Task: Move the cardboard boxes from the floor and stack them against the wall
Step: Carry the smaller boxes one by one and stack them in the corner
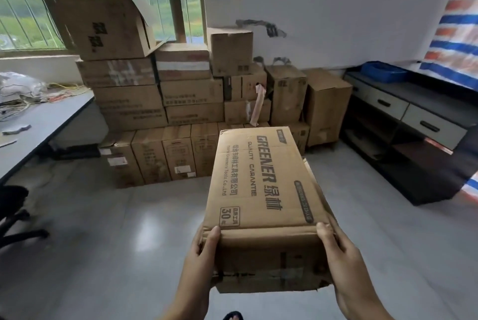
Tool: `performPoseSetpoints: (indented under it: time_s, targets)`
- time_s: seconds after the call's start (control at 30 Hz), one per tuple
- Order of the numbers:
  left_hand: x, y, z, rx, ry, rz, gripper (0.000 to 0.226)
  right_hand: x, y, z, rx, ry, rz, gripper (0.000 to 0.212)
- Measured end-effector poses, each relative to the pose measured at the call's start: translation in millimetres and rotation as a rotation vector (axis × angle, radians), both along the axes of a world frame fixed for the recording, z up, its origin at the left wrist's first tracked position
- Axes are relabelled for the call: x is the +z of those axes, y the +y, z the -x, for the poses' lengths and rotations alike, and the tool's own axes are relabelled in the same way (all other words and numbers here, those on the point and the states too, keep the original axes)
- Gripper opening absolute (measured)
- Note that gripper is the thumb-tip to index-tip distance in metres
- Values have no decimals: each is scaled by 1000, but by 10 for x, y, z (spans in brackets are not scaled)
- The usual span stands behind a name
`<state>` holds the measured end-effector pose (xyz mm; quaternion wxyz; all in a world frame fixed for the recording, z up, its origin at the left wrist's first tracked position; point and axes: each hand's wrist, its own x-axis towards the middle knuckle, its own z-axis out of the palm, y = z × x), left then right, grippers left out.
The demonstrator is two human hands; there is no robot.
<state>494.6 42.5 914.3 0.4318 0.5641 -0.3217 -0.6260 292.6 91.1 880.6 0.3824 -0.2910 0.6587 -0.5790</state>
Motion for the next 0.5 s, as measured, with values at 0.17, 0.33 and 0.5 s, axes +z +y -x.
performPoseSetpoints:
  time_s: [0.17, 0.33, 0.5]
  targets:
    - [115, -1495, 482, -42, -28, 22, 12, 95, -1404, 481, -52, -1, -5, 82]
    - [185, -2781, 994, -113, -1, 68, 30, 245, -2525, 981, -97, -45, 12, 76]
    - [103, -3841, 1550, -158, 27, 79, 36, 233, -3542, 1564, -120, -40, 51, 73]
